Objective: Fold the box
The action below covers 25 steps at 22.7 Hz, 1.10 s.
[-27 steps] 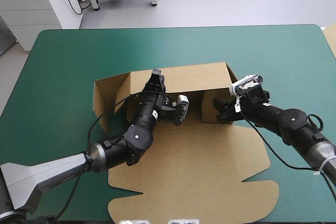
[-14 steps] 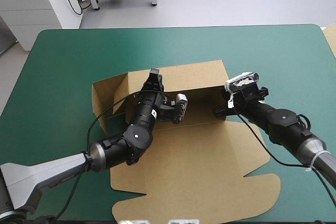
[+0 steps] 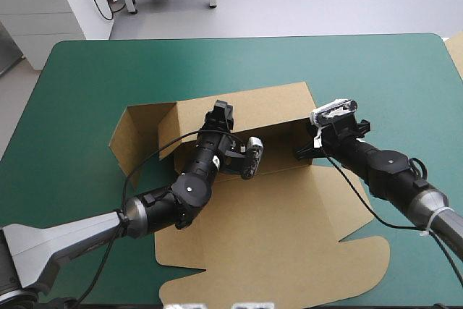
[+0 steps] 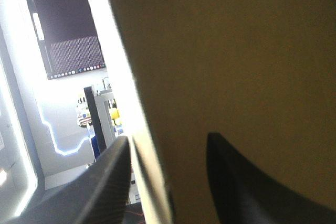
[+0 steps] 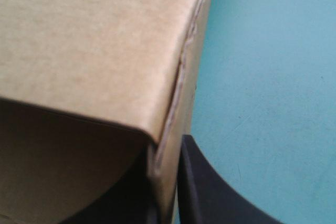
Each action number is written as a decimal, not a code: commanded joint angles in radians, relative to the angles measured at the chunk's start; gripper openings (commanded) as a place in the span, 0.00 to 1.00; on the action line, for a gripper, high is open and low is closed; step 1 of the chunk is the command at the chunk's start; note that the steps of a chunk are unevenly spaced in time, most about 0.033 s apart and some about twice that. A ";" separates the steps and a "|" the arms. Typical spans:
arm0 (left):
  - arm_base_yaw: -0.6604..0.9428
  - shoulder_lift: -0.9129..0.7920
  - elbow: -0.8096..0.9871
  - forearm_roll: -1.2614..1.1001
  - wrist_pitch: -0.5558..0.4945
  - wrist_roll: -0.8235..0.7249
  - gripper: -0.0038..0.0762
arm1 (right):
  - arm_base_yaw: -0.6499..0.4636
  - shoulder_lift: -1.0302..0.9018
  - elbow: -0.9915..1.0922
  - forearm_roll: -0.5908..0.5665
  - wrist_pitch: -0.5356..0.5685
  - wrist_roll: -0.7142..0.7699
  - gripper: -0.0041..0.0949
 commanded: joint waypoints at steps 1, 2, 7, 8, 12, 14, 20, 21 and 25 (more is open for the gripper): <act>-0.003 -0.031 -0.022 0.063 0.025 -0.005 0.60 | 0.003 -0.015 -0.025 -0.004 0.004 -0.039 0.02; -0.003 -0.031 -0.022 0.063 0.025 -0.005 0.60 | 0.003 -0.015 -0.025 -0.004 -0.014 -0.043 0.02; -0.049 -0.031 -0.022 0.063 0.082 -0.005 0.60 | 0.003 -0.015 -0.026 -0.004 -0.075 -0.043 0.02; -0.063 -0.031 -0.022 0.063 0.098 -0.005 0.60 | 0.003 -0.015 -0.029 -0.004 -0.075 -0.043 0.02; -0.141 -0.031 -0.022 0.063 0.217 -0.005 0.60 | 0.003 -0.004 -0.076 -0.004 -0.077 -0.045 0.02; -0.192 -0.031 -0.022 0.063 0.297 -0.005 0.60 | 0.003 0.025 -0.103 -0.004 -0.096 -0.045 0.02; -0.348 -0.031 -0.022 0.063 0.453 -0.005 0.60 | 0.003 0.148 -0.168 -0.004 -0.184 -0.056 0.02; -0.366 -0.031 -0.022 0.063 0.477 -0.005 0.60 | 0.003 0.163 -0.180 -0.004 -0.184 -0.063 0.02; -0.415 -0.035 -0.055 0.027 0.660 -0.004 0.41 | 0.003 0.189 -0.200 -0.009 -0.188 -0.066 0.02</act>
